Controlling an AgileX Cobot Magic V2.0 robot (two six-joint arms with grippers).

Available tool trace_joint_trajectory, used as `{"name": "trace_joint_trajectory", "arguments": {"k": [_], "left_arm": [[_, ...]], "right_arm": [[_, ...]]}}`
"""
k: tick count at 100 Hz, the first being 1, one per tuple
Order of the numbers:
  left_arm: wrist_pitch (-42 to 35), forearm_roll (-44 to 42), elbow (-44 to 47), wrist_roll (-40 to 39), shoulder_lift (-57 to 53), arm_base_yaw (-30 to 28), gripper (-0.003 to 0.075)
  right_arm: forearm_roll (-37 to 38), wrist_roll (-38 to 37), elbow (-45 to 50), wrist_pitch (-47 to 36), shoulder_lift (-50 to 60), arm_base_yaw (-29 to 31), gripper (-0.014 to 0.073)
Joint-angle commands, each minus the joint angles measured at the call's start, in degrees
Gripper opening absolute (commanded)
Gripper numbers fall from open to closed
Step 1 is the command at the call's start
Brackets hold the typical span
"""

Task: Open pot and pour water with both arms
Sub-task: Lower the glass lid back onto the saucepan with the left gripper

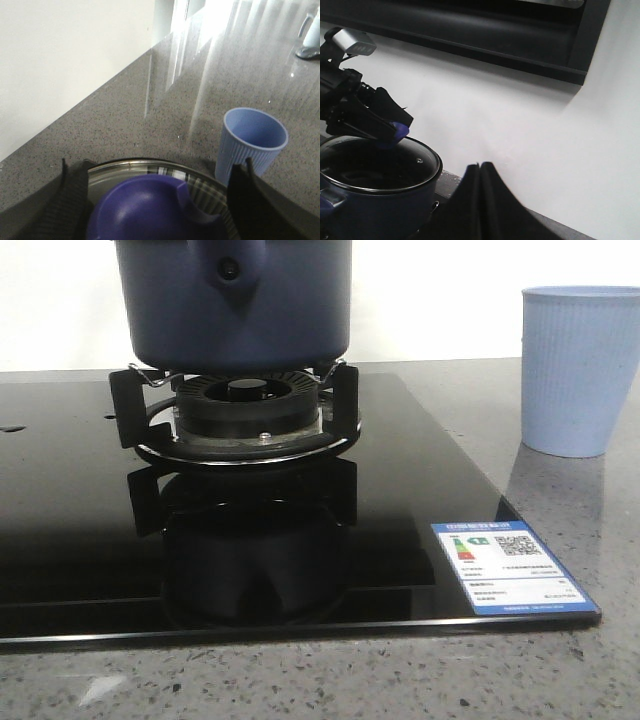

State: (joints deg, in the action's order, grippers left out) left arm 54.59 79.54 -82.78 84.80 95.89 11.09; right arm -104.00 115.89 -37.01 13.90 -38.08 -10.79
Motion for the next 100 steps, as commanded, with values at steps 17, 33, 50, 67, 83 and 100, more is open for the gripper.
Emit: {"name": "trace_joint_trajectory", "arguments": {"k": [17, 33, 50, 67, 83, 100], "left_arm": [[1.23, 6.64, -1.83, 0.27, -4.23, -0.64, 0.0492], [1.5, 6.37, -1.83, -1.67, -11.04, -3.01, 0.0249], [4.64, 0.93, -1.83, -4.81, -21.71, -5.41, 0.0005], [7.1, -16.35, -1.36, -13.23, -32.35, -5.96, -0.002], [-0.65, -30.03, 9.63, -20.82, -45.35, -4.16, -0.002], [-11.66, -31.33, 31.68, -22.85, -60.31, -4.18, -0.002]], "right_arm": [[-3.38, -0.11, -1.44, 0.69, 0.13, 0.42, -0.0066], [-2.94, -0.11, -1.15, 1.42, 0.22, 0.42, -0.0069], [0.55, -0.11, 1.64, 8.53, 1.48, 0.42, -0.0074], [1.26, -0.11, 7.35, 10.47, 4.71, 0.42, -0.0074], [1.26, -0.11, 11.95, 10.1, 10.24, 0.42, -0.0074], [1.26, -0.11, 13.64, 9.41, 16.49, 0.42, -0.0074]]}}
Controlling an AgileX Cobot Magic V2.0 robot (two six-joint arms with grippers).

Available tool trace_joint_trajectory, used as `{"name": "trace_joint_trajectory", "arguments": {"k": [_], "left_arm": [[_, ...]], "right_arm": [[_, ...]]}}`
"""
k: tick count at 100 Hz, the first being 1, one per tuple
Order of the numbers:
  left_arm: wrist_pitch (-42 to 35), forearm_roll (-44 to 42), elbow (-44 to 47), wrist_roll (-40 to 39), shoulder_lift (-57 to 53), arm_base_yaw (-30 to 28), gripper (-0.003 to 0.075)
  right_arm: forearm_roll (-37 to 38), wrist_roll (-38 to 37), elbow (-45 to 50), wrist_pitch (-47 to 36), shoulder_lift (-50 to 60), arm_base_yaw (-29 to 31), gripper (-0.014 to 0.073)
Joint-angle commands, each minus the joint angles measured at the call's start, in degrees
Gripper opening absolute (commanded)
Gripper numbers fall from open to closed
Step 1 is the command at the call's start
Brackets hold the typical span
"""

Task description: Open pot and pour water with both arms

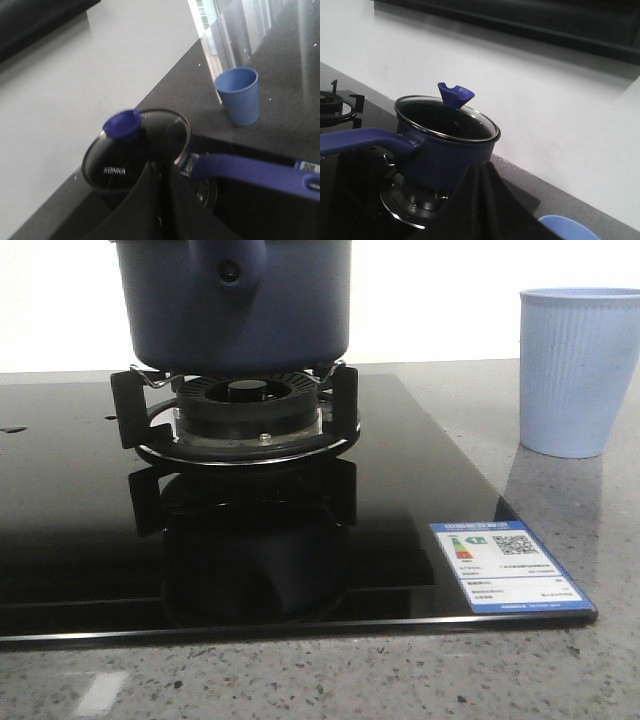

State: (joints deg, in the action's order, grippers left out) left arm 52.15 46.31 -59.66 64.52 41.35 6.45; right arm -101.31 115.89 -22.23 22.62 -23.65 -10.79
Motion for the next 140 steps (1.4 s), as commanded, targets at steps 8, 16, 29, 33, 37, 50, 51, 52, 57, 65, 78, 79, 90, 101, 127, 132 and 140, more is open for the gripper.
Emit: {"name": "trace_joint_trajectory", "arguments": {"k": [8, 16, 29, 33, 37, 50, 51, 52, 57, 65, 78, 79, 90, 101, 127, 132, 140], "left_arm": [[-16.7, 6.06, 19.72, -2.69, -11.94, 0.46, -0.002], [-24.58, 10.18, 28.01, -2.69, -17.55, 0.46, -0.002], [-31.35, 15.31, 36.99, -2.69, -23.46, 0.46, -0.0019], [-32.0, 16.18, 38.12, -2.69, -24.78, 0.46, -0.0019], [-32.0, 16.62, 38.92, -2.69, -25.82, 0.46, -0.0019], [-31.04, 19.07, 39.18, -2.69, -27.08, 0.46, -0.0019], [-30.86, 19.33, 39.18, -2.69, -27.08, 0.46, -0.0019], [-30.71, 19.88, 39.18, -2.69, -27.08, 0.46, -0.002], [-30.25, 20.64, 39.18, -2.69, -27.08, 0.46, -0.0019], [-30.25, 20.82, 39.18, -2.69, -27.08, 0.46, -0.0019], [-30.25, 20.82, 39.18, -2.69, -27.08, 0.46, -0.0019], [-30.25, 20.82, 39.18, -2.69, -27.08, 0.46, -0.0019], [-30.25, 20.82, 39.18, -2.69, -27.08, 0.46, -0.002], [-30.25, 20.95, 39.18, -2.69, -27.08, 0.46, -0.0019], [-33.07, 19.56, 39.18, -1.75, -26.95, 0.46, -0.0019], [-34.66, 16.5, 39.31, -1.91, -26.95, 0.24, -0.0019], [-35.53, 7.71, 39.31, -4.72, -26.95, -0.9, -0.0019]], "right_arm": [[-1.56, -1.56, -1.15, -0.89, 3.94, 0.42, -0.0074], [-1.82, -3.72, -1.15, -3.37, 5.07, 0.42, -0.0074], [-2.17, -3.72, -1.15, -4.08, 5.17, 0.42, -0.0074], [-2.17, -3.72, -1.15, -4.08, 5.17, 0.42, -0.0074], [-2.17, -3.72, -1.15, -4.08, 5.17, 0.42, -0.0074], [-2.17, -3.72, -1.15, -5.32, 5.17, 0.42, -0.0074], [-2.17, -3.72, -1.15, -5.32, 5.17, 0.42, -0.0074], [-2.17, -3.72, -1.15, -5.32, 5.17, 0.42, -0.0074], [-2.17, -3.72, -1.15, -5.32, 5.17, 0.42, -0.0074], [-2.17, -3.72, -1.15, -5.32, 5.17, 0.42, -0.0074], [-2.17, -3.72, -1.15, -5.32, 5.17, 0.42, -0.0074], [-2.17, -3.72, -1.15, -5.32, 5.17, 0.42, -0.0074], [-2.17, -3.72, -1.15, -5.32, 5.17, 0.42, -0.0074], [-2.17, -3.72, -1.15, -5.32, 5.17, 0.42, -0.0074], [-2.17, -3.72, -1.15, -5.45, 5.17, 0.42, -0.0074], [-2.17, -3.72, -1.15, -5.45, 5.17, 0.42, -0.0074], [-2.17, -3.72, -1.15, -5.45, 5.17, 0.42, -0.0074]]}}
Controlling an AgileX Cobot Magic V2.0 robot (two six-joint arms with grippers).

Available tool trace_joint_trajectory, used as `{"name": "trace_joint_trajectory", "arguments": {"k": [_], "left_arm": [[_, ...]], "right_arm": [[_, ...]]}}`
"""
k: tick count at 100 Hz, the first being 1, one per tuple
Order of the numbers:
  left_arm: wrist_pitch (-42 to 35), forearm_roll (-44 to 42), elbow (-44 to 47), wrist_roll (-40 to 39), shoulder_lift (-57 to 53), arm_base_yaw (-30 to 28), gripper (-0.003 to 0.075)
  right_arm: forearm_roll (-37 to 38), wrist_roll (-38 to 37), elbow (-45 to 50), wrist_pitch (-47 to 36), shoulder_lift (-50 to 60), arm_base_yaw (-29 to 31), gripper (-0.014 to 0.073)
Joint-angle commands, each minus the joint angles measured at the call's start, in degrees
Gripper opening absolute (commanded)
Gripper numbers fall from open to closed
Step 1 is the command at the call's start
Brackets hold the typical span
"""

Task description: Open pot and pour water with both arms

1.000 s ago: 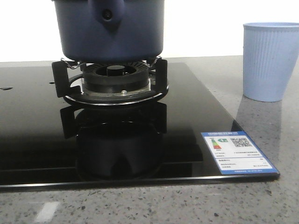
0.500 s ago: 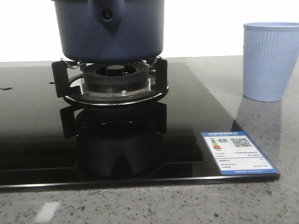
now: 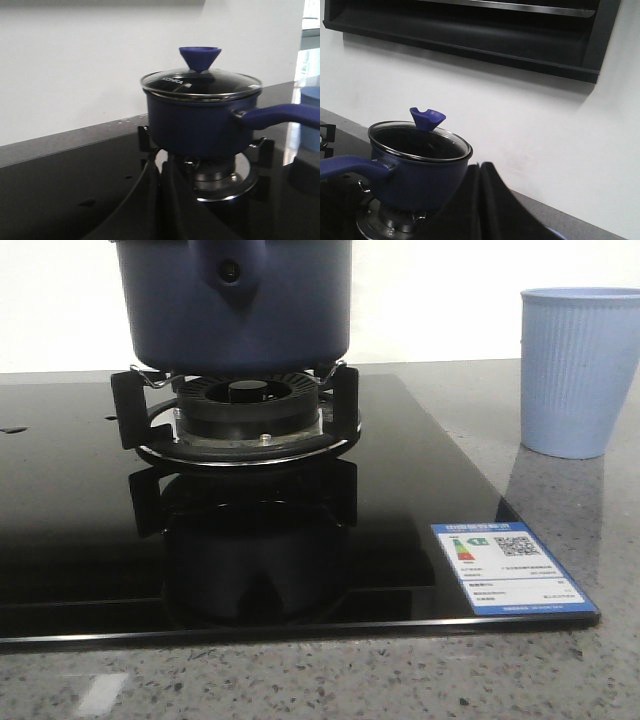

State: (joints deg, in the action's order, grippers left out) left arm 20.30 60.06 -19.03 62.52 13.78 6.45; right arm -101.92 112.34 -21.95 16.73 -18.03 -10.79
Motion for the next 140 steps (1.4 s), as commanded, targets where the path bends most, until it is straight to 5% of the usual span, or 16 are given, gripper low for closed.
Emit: {"name": "trace_joint_trajectory", "arguments": {"k": [1, 23, 39, 57, 69, 140], "left_arm": [[-3.81, -8.18, -1.33, -3.41, 0.62, -1.03, -0.0019], [-10.98, -46.99, 3.23, -45.43, -0.16, -3.56, -0.002], [-22.49, -56.05, 13.79, -56.92, -4.51, -3.84, -0.002], [-17.18, -56.18, 21.45, -61.47, -12.58, -5.26, -0.002], [-3.68, -56.78, 21.24, -61.59, -15.53, -7.8, -0.002], [-3.94, -55.58, 21.24, -61.59, -15.41, -10.5, -0.002]], "right_arm": [[-1.56, -0.16, -1.43, 0.44, -0.45, 0.42, -0.0074], [-1.56, -0.16, -1.43, 0.44, -0.45, 0.42, -0.0074], [-1.56, -0.16, -1.43, 0.44, -0.45, 0.42, -0.0074], [-1.56, -0.16, -1.43, 0.44, -0.45, 0.42, -0.0074], [-1.56, -0.16, -1.43, 0.44, -0.56, 0.42, -0.0074], [-1.56, -0.16, -1.43, 0.33, -0.56, 0.42, -0.0074]]}}
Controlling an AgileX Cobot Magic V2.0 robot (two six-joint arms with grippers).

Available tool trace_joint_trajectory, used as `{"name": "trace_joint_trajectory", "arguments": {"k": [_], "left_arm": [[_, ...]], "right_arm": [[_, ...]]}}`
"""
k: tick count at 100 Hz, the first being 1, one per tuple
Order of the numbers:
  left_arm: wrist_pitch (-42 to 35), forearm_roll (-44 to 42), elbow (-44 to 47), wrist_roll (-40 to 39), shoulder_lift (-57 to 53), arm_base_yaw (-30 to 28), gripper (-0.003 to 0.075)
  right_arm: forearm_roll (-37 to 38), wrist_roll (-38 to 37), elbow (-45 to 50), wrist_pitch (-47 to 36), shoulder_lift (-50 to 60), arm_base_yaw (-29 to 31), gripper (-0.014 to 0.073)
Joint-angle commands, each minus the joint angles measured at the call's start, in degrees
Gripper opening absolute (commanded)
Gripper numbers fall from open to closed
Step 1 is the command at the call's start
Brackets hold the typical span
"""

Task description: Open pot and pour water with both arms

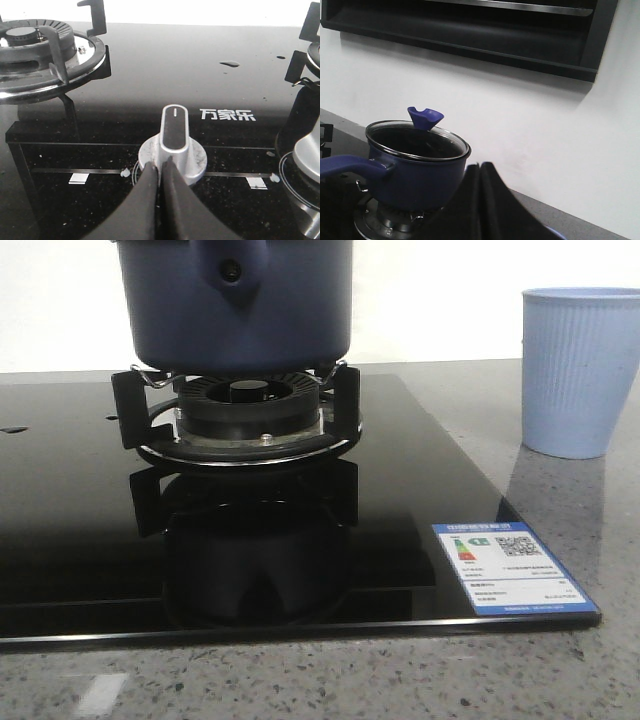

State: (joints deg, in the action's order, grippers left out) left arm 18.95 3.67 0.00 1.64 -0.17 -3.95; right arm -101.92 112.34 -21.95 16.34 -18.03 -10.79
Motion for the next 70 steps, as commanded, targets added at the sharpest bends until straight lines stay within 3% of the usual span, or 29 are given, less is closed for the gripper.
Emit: {"name": "trace_joint_trajectory", "arguments": {"k": [1, 24, 42, 55, 70], "left_arm": [[-2.59, 0.81, 2.21, -0.71, -1.47, -0.1, -0.002], [-2.59, 0.81, 2.21, -0.71, -1.47, -0.1, -0.002], [-2.59, 0.81, 2.21, -0.71, -1.47, -0.1, -0.002], [-2.59, 0.81, 2.21, -0.71, -1.47, -0.1, -0.0019], [-2.59, 0.81, 2.21, -0.71, -1.47, -0.1, -0.002]], "right_arm": [[-1.56, -0.16, -1.43, 0.72, -0.56, 0.42, -0.0074], [-1.56, -0.16, -1.06, 0.46, -0.56, 0.42, -0.0074], [-2.44, 0.06, 1.36, -5.64, -0.56, 0.42, -0.0074], [-5.59, 8.39, 4.53, -8.61, -0.56, 0.42, -0.0074], [-5.59, 8.77, 7.66, -12.8, -0.56, 0.42, -0.0074]]}}
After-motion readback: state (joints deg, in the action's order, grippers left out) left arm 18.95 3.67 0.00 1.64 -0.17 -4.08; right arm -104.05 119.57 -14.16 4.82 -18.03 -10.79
